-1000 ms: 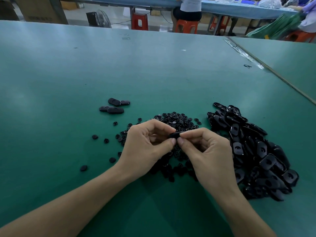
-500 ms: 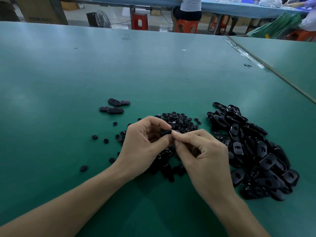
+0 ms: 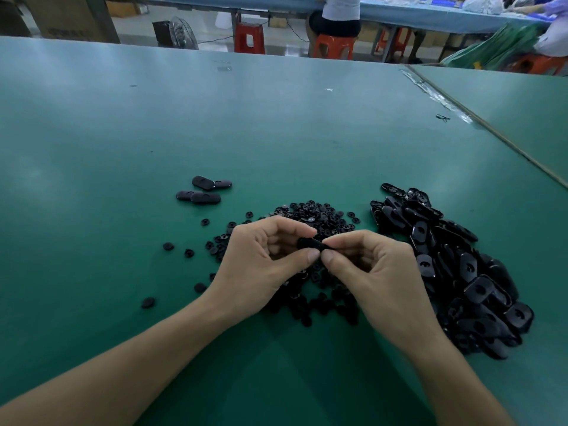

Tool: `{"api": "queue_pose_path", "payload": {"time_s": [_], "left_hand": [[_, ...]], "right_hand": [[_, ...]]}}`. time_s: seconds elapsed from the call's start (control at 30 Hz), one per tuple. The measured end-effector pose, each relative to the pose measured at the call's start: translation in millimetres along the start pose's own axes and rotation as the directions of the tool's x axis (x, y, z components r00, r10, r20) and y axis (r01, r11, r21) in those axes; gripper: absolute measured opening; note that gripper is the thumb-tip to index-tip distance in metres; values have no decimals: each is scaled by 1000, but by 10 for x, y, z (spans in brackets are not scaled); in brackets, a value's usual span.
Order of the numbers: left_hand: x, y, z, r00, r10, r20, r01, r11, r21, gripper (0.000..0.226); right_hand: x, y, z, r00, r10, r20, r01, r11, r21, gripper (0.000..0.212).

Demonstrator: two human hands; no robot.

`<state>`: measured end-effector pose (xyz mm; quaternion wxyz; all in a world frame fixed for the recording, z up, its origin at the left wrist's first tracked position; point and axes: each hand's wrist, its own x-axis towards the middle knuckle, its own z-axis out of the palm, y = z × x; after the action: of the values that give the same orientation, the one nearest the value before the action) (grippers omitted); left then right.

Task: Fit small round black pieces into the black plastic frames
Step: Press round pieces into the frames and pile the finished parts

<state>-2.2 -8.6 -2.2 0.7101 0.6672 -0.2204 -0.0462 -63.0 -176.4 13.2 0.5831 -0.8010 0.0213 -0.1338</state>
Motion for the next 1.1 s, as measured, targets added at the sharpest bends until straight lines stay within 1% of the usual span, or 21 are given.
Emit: {"api": "queue_pose_path", "payload": {"time_s": [0.23, 0.4, 0.63, 0.7, 0.73, 0.77, 0.8, 0.83, 0.87, 0.9, 0.93, 1.0, 1.1], "left_hand": [[-3, 1, 3, 1000, -13, 5, 13, 1000, -7, 24], [-3, -7, -3, 1000, -21, -16, 21, 999, 24, 24], [12, -28, 21, 1000, -10, -25, 12, 997, 70, 20], [-2, -30, 36, 999, 9, -34, -6, 996, 84, 19], [-11, -28, 43, 999, 23, -44, -19, 996, 87, 19], [-18, -25, 50, 997, 42, -60, -36, 995, 92, 19], [-20, -17, 52, 995, 63, -76, -55, 993, 100, 19], [-18, -8, 52, 993, 80, -88, -70, 992, 107, 19], [-12, 6, 51, 991, 90, -96, -80, 991, 106, 19], [-4, 20, 48, 991, 93, -101, -83, 992, 99, 19], [6, 38, 42, 990, 90, -107, -81, 993, 90, 19], [37, 77, 28, 988, 82, -132, -73, 995, 68, 19], [127, 133, -53, 977, 84, -195, -78, 996, 38, 18]], "right_hand": [[3, -7, 7, 999, 38, -17, -39, 997, -69, 12], [-1, -28, -10, 999, 46, 4, -45, 997, -55, 11], [7, -5, -28, 1000, 4, 30, -1, 995, -103, 13], [27, 11, -51, 999, -48, -25, 43, 987, -154, 12], [41, 26, -78, 992, -92, -87, 69, 970, -231, 11], [59, 47, -116, 979, -134, -155, 74, 936, -345, 12], [78, 72, -158, 965, -168, -203, 50, 874, -483, 16], [92, 105, -202, 958, -176, -225, 0, 787, -616, 22], [98, 141, -242, 960, -152, -235, -65, 693, -718, 28], [98, 172, -271, 964, -104, -245, -131, 616, -777, 32], [94, 187, -284, 965, -47, -258, -187, 567, -802, 34], [81, 183, -280, 961, 46, -271, -253, 534, -807, 36], [77, 167, -266, 959, 67, -276, -269, 527, -806, 30]]}}
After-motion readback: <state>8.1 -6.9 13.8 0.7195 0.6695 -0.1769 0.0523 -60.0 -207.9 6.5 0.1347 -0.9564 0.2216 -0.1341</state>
